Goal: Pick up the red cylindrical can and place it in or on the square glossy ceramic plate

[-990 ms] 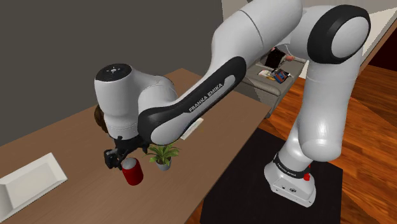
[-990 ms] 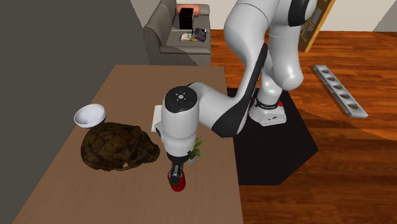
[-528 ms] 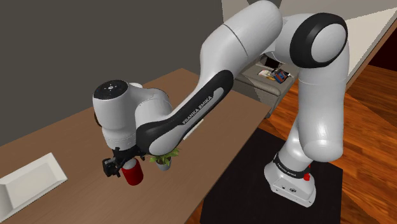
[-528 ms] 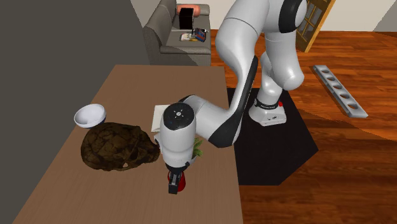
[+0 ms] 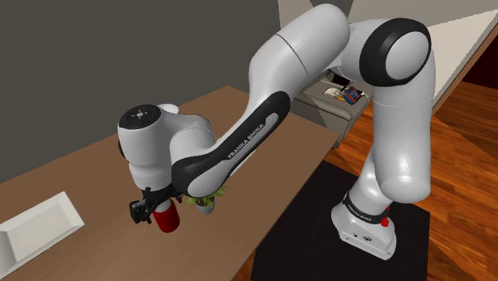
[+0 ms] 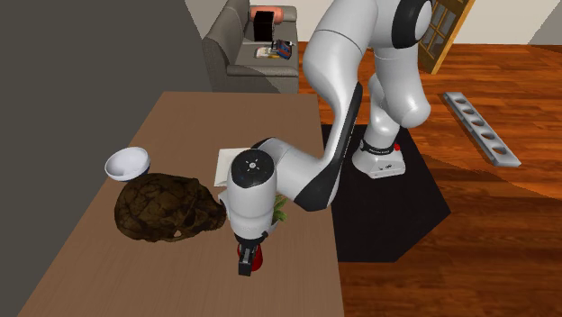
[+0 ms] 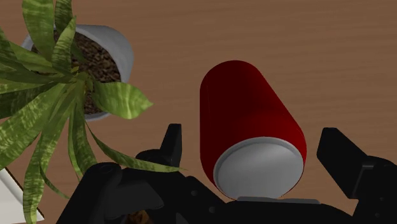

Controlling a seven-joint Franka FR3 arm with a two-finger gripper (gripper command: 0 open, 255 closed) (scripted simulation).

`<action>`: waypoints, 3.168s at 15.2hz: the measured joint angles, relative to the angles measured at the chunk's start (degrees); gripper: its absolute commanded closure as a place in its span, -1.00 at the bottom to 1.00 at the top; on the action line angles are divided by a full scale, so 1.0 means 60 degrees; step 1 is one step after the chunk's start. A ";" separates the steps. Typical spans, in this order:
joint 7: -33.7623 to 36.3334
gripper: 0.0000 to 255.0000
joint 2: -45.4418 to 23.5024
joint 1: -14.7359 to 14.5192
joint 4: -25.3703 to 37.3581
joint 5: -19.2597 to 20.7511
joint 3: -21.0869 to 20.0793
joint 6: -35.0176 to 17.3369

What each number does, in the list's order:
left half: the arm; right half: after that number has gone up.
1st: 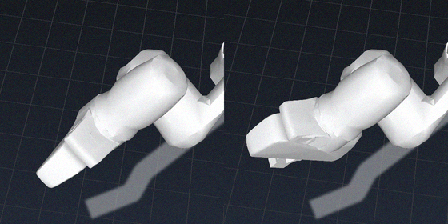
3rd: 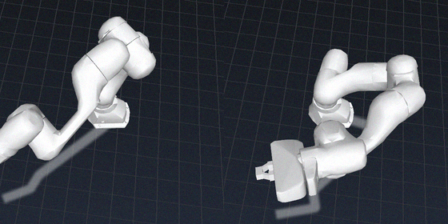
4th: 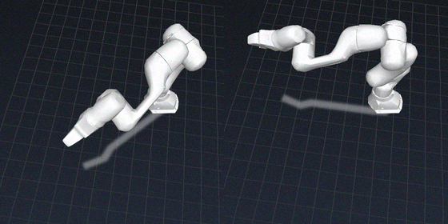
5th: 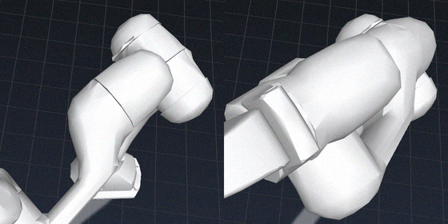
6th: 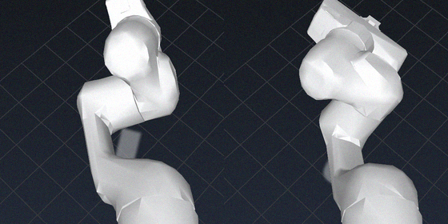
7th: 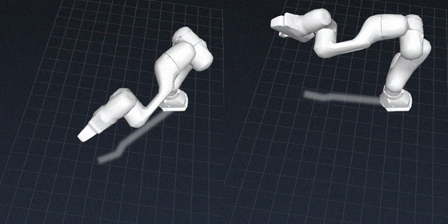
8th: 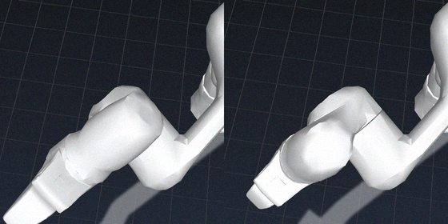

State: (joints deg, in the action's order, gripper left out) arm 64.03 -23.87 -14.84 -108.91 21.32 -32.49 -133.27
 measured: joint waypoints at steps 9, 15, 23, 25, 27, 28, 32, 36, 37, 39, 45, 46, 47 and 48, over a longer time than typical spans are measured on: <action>-0.0001 1.00 0.0002 0.0001 0.0008 0.0003 0.0003 0.0003; -0.0131 1.00 0.0228 0.0072 0.0102 -0.0198 -0.0114 0.0295; -0.0480 1.00 0.0730 0.0244 0.0471 -0.0656 -0.0336 0.1067; -0.0529 1.00 0.0828 0.0251 0.0608 -0.0747 -0.0384 0.1284; -0.0620 1.00 0.0996 0.0303 0.0672 -0.0881 -0.0442 0.1483; -0.0670 1.00 0.1063 0.0329 0.0720 -0.0939 -0.0462 0.1583; -0.1260 1.00 0.1656 0.0816 0.0204 -0.1371 -0.0478 0.1508; -0.2405 1.00 0.2588 0.1602 -0.0676 -0.2106 -0.0366 0.1296; -0.2683 1.00 0.2698 0.1761 -0.0818 -0.2216 -0.0294 0.1221; -0.3271 1.00 0.3125 0.2081 -0.1271 -0.2567 -0.0169 0.1089; -0.5156 1.00 0.4104 0.2920 -0.2125 -0.3427 0.0461 0.0997; -0.5459 1.00 0.4195 0.3039 -0.2171 -0.3515 0.0587 0.1026; -0.5761 1.00 0.4318 0.3156 -0.2256 -0.3617 0.0717 0.1049; -0.5990 1.00 0.4367 0.3248 -0.2276 -0.3670 0.0821 0.1073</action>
State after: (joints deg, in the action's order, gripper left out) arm 28.09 2.33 4.65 -122.57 -0.70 -27.56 -126.83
